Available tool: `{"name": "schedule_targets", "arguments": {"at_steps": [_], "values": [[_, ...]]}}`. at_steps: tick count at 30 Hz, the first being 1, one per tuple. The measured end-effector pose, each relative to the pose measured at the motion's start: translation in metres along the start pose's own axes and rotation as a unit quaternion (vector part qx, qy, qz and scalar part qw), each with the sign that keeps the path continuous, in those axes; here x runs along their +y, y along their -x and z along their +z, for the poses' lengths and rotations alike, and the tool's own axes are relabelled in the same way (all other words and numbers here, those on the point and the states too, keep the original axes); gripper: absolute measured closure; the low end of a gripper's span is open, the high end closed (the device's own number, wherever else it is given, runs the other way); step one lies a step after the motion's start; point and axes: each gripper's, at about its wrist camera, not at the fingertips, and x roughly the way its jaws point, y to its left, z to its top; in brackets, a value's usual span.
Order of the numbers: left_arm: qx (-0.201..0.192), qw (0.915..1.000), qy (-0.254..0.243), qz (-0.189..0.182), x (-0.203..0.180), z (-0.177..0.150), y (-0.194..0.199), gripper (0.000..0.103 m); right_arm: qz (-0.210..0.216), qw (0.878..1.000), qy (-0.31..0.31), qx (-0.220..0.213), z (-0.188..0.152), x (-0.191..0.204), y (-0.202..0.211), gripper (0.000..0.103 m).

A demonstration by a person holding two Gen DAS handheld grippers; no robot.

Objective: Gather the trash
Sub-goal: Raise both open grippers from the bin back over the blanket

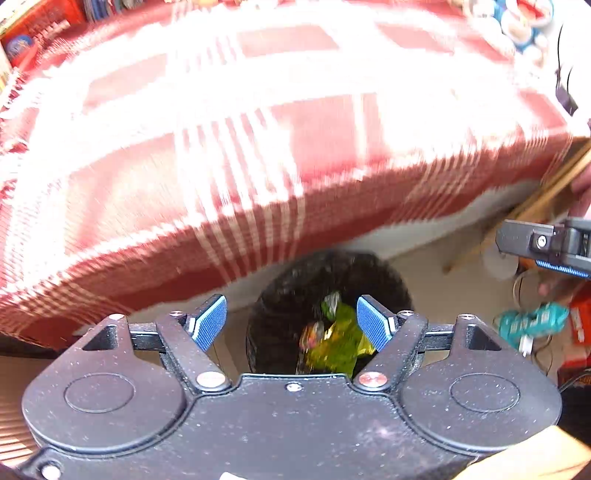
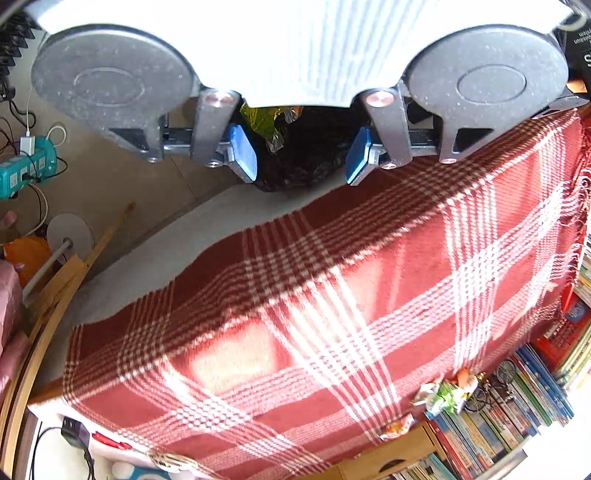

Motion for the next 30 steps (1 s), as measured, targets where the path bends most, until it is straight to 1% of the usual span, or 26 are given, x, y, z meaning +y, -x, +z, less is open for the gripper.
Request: {"name": "schedule_targets", "arguments": {"at_steps": [3, 6, 10, 13, 16, 18, 21, 23, 25, 27, 30], "values": [[-0.035, 0.999, 0.026, 0.005, 0.0, 0.019, 0.033, 0.025, 0.023, 0.999, 0.028, -0.021, 0.024, 0.003, 0.025, 0.03], [-0.068, 0.9959, 0.059, 0.01, 0.002, 0.036, 0.062, 0.023, 0.054, 0.996, 0.059, -0.043, 0.053, 0.005, 0.047, 0.026], [-0.108, 0.987, 0.118, 0.014, 0.014, 0.065, 0.104, 0.021, 0.092, 0.989, 0.095, -0.062, 0.102, 0.013, 0.065, 0.024], [-0.133, 0.98, 0.146, 0.024, 0.028, 0.086, 0.124, 0.02, 0.106, 0.984, 0.115, -0.083, 0.136, 0.025, 0.075, 0.023], [-0.159, 0.9749, 0.154, 0.018, 0.046, 0.111, 0.139, 0.019, 0.104, 0.98, 0.126, -0.113, 0.161, 0.038, 0.083, 0.022], [-0.17, 0.9735, 0.152, 0.015, 0.055, 0.128, 0.143, 0.019, 0.095, 0.98, 0.122, -0.127, 0.175, 0.046, 0.087, 0.021], [-0.184, 0.9717, 0.147, 0.022, 0.063, 0.152, 0.145, 0.019, 0.102, 0.978, 0.106, -0.145, 0.199, 0.055, 0.09, 0.019], [-0.192, 0.9699, 0.148, 0.027, 0.066, 0.166, 0.145, 0.019, 0.104, 0.976, 0.107, -0.156, 0.217, 0.061, 0.089, 0.018], [-0.204, 0.967, 0.15, 0.026, 0.069, 0.182, 0.142, 0.016, 0.105, 0.974, 0.114, -0.162, 0.232, 0.067, 0.083, 0.016], [-0.217, 0.9641, 0.15, 0.027, 0.07, 0.2, 0.131, 0.015, 0.108, 0.972, 0.127, -0.164, 0.252, 0.072, 0.07, 0.013], [-0.215, 0.9615, 0.166, 0.041, 0.07, 0.227, 0.106, 0.015, 0.113, 0.972, 0.141, -0.151, 0.284, 0.075, 0.039, 0.013]]}}
